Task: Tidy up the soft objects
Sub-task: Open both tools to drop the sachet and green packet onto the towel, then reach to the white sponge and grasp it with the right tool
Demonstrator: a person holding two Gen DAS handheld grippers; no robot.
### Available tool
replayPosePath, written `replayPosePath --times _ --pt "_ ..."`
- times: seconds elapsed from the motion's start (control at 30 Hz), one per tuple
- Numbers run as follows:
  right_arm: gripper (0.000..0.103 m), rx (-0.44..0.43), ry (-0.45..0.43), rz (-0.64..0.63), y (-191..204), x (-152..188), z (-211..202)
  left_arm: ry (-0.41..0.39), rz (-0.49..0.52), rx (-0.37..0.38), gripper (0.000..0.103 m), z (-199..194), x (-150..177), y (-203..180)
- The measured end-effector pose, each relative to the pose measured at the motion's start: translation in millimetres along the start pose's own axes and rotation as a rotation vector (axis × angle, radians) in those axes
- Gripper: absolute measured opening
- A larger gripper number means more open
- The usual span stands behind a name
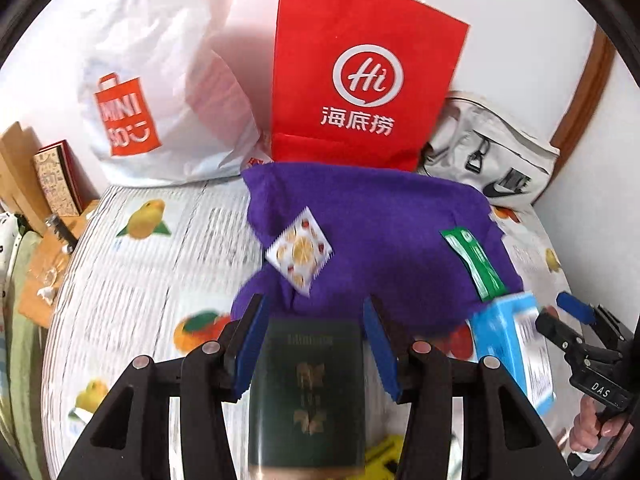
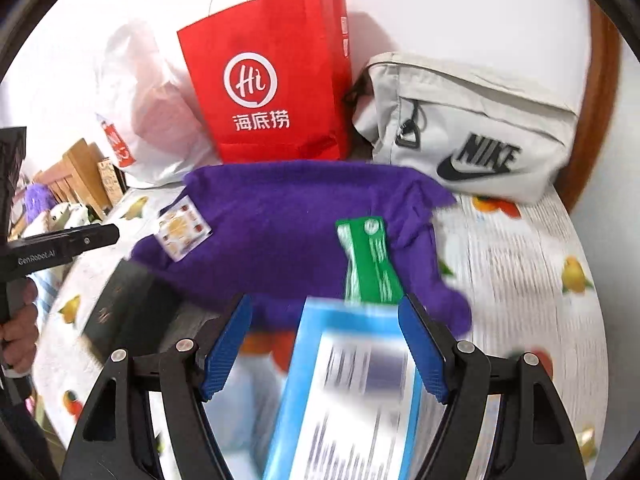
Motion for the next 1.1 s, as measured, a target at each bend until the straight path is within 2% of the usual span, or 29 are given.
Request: replayPosePath --times 0.2,0.33,0.5,0.67,0.77,0.93,1.1 --pt "0.072 0.013 0.061 0.018 2.2 49.6 -32.1 -0.007 0.008 0.031 0.047 -31.2 39.6 -12.5" --pt "0.072 -0.032 0.046 0.056 3.4 75.4 -56.1 -0.009 0.004 0.049 0.047 -44.7 66.1 -16.8" --pt "0.072 -0.050 0.008 0.020 18.4 102.6 -78.8 0.008 0.011 0.058 0.049 -52.0 97.2 -18.4" --pt "0.072 -0.077 0.029 0.006 27.9 128.5 -76.0 0.024 -0.005 0.077 0.050 -54.0 121.6 -12.4" --pt "0.072 -0.094 0.022 0.000 31.2 137.4 -73.3 0.035 0.001 0.065 0.051 -53.0 132.3 -10.2" --pt "0.073 -0.106 0.046 0.013 34.6 143.8 -58.0 0.040 -0.010 0.082 0.056 -51.5 149.7 -4.5" --pt "0.070 -0.124 0.072 0.044 34.9 149.5 -40.1 0.067 -0.022 0.078 0.056 -43.8 164.9 1.0"
Point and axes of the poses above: each gripper's, at about its wrist camera, not at the fingertips, and z roughly the way its jaws point, y to its left, x to its underside, the point moved 4 cm from there along z, roughly the way its jaws point, and after that the axes turned 11 degrees about x, right-handed, at the moved point
